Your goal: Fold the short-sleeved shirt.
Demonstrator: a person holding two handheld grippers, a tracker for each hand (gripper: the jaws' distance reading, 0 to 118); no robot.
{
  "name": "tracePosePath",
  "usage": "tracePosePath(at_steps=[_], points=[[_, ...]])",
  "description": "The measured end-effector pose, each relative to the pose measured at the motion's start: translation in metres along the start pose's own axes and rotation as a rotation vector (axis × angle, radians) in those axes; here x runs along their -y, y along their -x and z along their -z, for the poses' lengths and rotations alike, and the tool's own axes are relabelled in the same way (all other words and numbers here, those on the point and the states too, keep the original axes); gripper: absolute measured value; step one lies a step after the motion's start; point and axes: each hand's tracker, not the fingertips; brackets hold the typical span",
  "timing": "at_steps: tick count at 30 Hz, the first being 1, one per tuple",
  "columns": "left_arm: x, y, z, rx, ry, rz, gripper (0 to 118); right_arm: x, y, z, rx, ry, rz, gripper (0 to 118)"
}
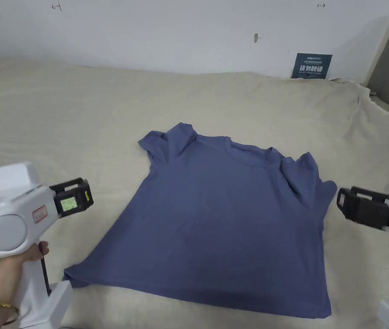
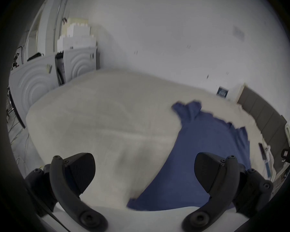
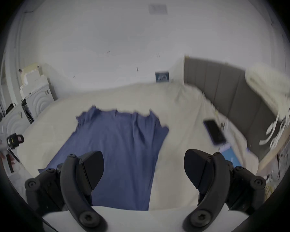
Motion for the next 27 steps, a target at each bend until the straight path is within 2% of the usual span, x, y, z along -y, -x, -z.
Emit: tracePosePath(at_steps=[4, 6, 8, 11, 12, 13, 14, 15, 17, 18, 22, 27], points=[[-0.001, -0.032, -0.019, 0.01, -0.201, 0.085, 118, -0.01, 0.028, -0.02, 0.044, -0.191, -0.105, 102], [0.003, -0.045, -0.025, 0.021, -0.247, 0.126, 110, -0.008, 0.04, -0.024, 0.061, -0.244, -0.118, 102], [0.009, -0.054, -0.03, 0.041, -0.266, 0.137, 91, -0.001, 0.049, -0.029, 0.033, -0.283, -0.089, 102], [0.017, -0.06, -0.034, 0.068, -0.276, 0.124, 49, 0.015, 0.057, -0.032, 0.062, -0.353, -0.07, 100], [0.02, -0.062, -0.035, 0.075, -0.282, 0.128, 29, 0.018, 0.06, -0.034, 0.057, -0.35, -0.07, 92], [0.023, -0.064, -0.035, 0.074, -0.289, 0.132, 15, 0.019, 0.062, -0.035, 0.049, -0.349, -0.063, 81], [0.026, -0.066, -0.035, 0.071, -0.296, 0.137, 6, 0.021, 0.064, -0.036, 0.039, -0.35, -0.053, 66], [0.028, -0.066, -0.033, 0.076, -0.297, 0.142, 1, 0.023, 0.066, -0.035, 0.031, -0.345, -0.048, 44], [0.03, -0.066, -0.03, 0.104, -0.279, 0.155, 0, 0.025, 0.069, -0.032, 0.025, -0.337, -0.043, 11], [0.031, -0.067, -0.029, 0.107, -0.272, 0.159, 0, 0.026, 0.07, -0.03, 0.027, -0.335, -0.039, 1], [0.033, -0.07, -0.025, 0.108, -0.27, 0.183, 0, 0.026, 0.07, -0.025, 0.023, -0.313, -0.013, 0], [0.034, -0.07, -0.024, 0.103, -0.27, 0.175, 0, 0.026, 0.07, -0.023, 0.036, -0.304, -0.021, 0]])
